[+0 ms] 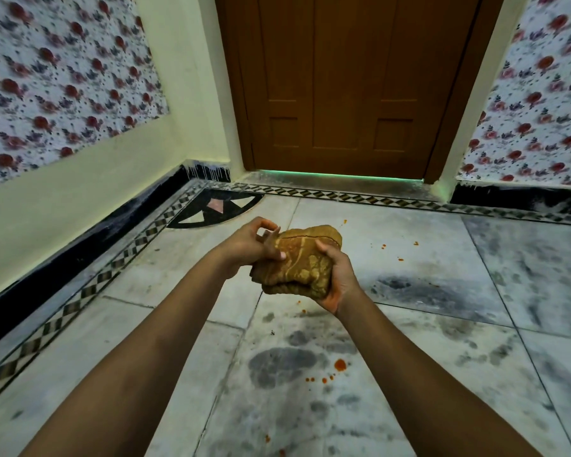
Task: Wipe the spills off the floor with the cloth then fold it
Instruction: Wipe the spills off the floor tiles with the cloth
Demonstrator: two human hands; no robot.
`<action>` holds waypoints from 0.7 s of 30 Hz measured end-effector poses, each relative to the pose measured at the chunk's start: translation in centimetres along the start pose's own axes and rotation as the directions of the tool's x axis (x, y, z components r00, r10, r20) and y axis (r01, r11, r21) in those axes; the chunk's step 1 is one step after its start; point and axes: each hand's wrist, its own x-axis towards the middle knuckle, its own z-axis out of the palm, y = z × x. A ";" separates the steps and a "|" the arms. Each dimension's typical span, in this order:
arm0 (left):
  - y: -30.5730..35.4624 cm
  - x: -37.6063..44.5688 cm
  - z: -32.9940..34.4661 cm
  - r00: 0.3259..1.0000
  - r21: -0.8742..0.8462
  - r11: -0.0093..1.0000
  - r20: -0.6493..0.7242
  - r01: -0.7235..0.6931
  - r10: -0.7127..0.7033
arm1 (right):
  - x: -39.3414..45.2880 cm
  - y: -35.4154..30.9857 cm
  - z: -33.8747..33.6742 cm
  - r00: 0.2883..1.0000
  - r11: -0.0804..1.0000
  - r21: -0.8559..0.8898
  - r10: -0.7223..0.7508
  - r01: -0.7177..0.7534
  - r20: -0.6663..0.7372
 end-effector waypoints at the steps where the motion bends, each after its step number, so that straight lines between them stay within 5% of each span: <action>1: -0.1 0.0 0.1 0.999 0.177 0.984 -0.016 -0.031 0.034 | 0.0 0.0 -0.2 0.999 1.000 0.008 0.002 -0.002 -0.033; 3: 0.0 -0.1 0.2 0.987 0.479 0.866 0.010 -0.144 0.159 | 0.1 -0.3 -0.5 0.997 0.999 0.030 0.013 -0.011 -0.080; 8: 0.2 -0.8 1.4 0.894 0.460 0.791 0.381 -0.403 0.234 | 0.0 -1.5 -1.2 0.993 0.994 0.112 0.029 -0.016 -0.116; 11: -0.7 -0.2 2.6 0.861 0.526 0.681 0.295 -0.509 0.415 | -0.2 -2.0 -1.0 0.996 0.989 0.145 0.050 -0.038 -0.080; 14: -0.9 -0.1 3.2 0.856 0.374 0.778 0.107 -0.506 0.505 | -0.1 -2.8 -0.8 0.988 0.999 0.013 0.053 -0.052 -0.147; 18: -1.1 0.6 3.6 0.895 0.175 0.891 -0.088 -0.418 0.437 | 0.2 -3.2 -1.5 0.987 0.953 -0.258 0.154 -0.159 -0.042; 21: -2.0 2.0 3.6 0.936 -0.138 0.952 -0.267 -0.274 0.230 | 0.6 -3.1 -2.7 0.973 0.808 -0.542 0.202 -0.232 -0.115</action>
